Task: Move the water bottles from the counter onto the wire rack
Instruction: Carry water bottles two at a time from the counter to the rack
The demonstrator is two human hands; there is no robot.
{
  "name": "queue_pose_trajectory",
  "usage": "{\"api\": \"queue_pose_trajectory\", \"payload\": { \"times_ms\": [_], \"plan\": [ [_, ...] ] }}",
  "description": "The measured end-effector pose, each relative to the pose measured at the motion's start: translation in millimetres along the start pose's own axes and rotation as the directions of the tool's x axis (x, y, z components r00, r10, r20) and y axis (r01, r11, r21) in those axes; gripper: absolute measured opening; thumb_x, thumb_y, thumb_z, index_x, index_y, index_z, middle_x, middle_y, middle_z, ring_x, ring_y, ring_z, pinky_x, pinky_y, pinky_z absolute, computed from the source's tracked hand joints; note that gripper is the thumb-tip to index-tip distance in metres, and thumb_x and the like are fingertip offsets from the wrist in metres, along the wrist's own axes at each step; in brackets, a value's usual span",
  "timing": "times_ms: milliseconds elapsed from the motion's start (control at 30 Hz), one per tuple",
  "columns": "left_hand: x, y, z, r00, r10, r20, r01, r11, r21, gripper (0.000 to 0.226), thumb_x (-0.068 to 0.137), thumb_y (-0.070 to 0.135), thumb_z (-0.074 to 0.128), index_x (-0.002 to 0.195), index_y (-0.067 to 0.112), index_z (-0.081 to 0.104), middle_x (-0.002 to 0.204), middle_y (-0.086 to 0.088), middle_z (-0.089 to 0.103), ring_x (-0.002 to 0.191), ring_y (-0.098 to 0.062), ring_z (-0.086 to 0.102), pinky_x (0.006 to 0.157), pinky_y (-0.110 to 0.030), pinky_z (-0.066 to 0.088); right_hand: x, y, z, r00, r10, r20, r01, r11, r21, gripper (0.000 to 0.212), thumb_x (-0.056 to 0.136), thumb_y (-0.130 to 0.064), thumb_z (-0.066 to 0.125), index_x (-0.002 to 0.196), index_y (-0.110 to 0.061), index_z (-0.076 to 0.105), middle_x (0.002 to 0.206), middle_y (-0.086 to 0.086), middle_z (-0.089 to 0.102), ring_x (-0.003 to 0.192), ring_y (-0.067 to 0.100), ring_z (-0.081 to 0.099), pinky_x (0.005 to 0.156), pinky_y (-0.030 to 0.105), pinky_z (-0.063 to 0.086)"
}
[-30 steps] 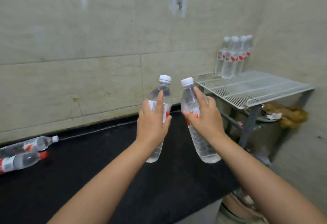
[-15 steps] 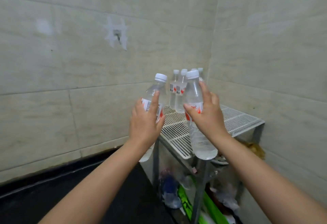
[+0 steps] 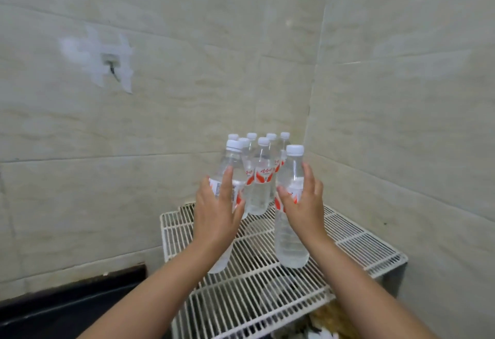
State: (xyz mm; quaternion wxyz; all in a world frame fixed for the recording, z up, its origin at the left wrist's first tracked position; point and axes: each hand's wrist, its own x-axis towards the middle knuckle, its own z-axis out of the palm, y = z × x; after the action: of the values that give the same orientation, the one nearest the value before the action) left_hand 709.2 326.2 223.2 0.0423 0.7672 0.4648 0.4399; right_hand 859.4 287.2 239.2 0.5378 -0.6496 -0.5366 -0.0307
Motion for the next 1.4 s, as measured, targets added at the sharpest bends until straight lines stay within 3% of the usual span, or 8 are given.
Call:
{"api": "queue_pose_trajectory", "payload": {
  "times_ms": [133,300,567,733,833,933,1067,1400],
  "plan": [
    [21.0,20.8,50.4,0.993,-0.104,-0.050,0.104,0.995,-0.004,0.075,0.093,0.033,0.046,0.136,0.047,-0.014,0.147,-0.029,0.013,0.137,-0.039,0.021,0.111,-0.043,0.027,37.8,50.6,15.7,0.996,0.001,0.084,-0.004,0.999,0.046,0.070,0.088,-0.027,0.059,0.145,-0.014,0.020,0.139,0.021,0.032,0.125,0.033,0.042,0.099,0.034,0.037],
    [58.7,39.0,104.2,0.966,-0.148,-0.214,0.159,0.987,0.034,0.070,0.079,0.022,0.070,0.128,0.031,0.020,0.129,-0.044,0.038,0.114,-0.056,0.047,0.087,-0.059,0.045,89.3,82.3,30.6,0.996,-0.036,0.081,0.024,0.989,0.147,0.088,0.071,-0.059,0.036,0.143,-0.010,0.025,0.139,0.028,0.034,0.126,0.039,0.040,0.103,0.044,0.038],
    [64.7,44.8,145.5,0.949,-0.192,-0.250,0.223,0.969,0.104,0.057,0.088,0.056,0.034,0.131,0.028,0.011,0.129,-0.032,0.034,0.102,-0.052,0.057,0.073,-0.056,0.053,101.3,116.3,42.8,0.970,-0.181,0.165,0.158,0.977,0.145,0.065,0.078,-0.064,0.025,0.131,-0.032,0.008,0.138,0.029,0.034,0.126,0.041,0.040,0.100,0.052,0.041],
    [54.2,47.9,137.0,0.962,-0.201,-0.185,0.214,0.975,0.055,0.068,0.073,0.062,0.037,0.131,0.041,0.007,0.140,-0.031,0.030,0.124,-0.044,0.041,0.097,-0.056,0.043,113.4,118.9,17.2,0.971,-0.188,0.150,0.159,0.970,0.183,0.084,0.072,-0.061,0.022,0.134,-0.006,0.038,0.132,0.019,0.045,0.123,0.031,0.042,0.099,0.037,0.036],
    [71.8,55.3,106.3,0.973,-0.146,-0.177,0.153,0.988,0.031,0.075,0.078,0.054,0.024,0.143,0.016,0.017,0.143,-0.025,0.034,0.131,-0.038,0.035,0.108,-0.046,0.030,142.7,100.9,-4.5,0.969,-0.206,0.140,0.179,0.967,0.180,0.080,0.076,-0.062,0.029,0.126,-0.001,0.044,0.125,0.017,0.052,0.116,0.029,0.048,0.089,0.029,0.035],
    [111.2,61.0,70.9,0.992,-0.115,-0.043,0.114,0.993,-0.029,0.064,0.090,0.041,0.034,0.143,0.007,0.023,0.150,-0.014,0.030,0.138,-0.026,0.029,0.113,-0.036,0.024,170.5,74.6,-15.3,0.921,-0.245,0.304,0.258,0.966,-0.004,0.057,0.090,-0.053,0.039,0.124,-0.008,0.048,0.122,0.011,0.057,0.110,0.028,0.054,0.075,0.030,0.039],
    [138.4,63.8,49.9,0.951,-0.170,0.257,0.201,0.975,-0.100,0.047,0.094,0.011,0.046,0.140,0.011,0.034,0.146,-0.011,0.039,0.131,-0.022,0.041,0.103,-0.029,0.034,182.1,50.9,-11.6,0.866,-0.219,0.450,0.400,0.843,-0.359,0.055,0.092,-0.055,0.033,0.058,-0.013,0.040,0.062,-0.001,0.039,0.074,0.023,0.048,0.046,0.024,0.024],
    [130.0,47.2,26.7,0.894,-0.092,0.438,0.206,0.954,-0.219,0.045,0.091,0.001,0.049,0.135,0.008,0.041,0.123,-0.004,0.054,0.112,-0.012,0.048,0.089,-0.018,0.042,192.0,43.3,-18.0,0.709,-0.189,0.679,0.534,0.773,-0.343,0.030,0.094,-0.029,0.042,0.096,-0.007,0.062,0.085,0.006,0.059,0.059,0.014,0.042,0.047,0.022,0.027]
  ]
}}
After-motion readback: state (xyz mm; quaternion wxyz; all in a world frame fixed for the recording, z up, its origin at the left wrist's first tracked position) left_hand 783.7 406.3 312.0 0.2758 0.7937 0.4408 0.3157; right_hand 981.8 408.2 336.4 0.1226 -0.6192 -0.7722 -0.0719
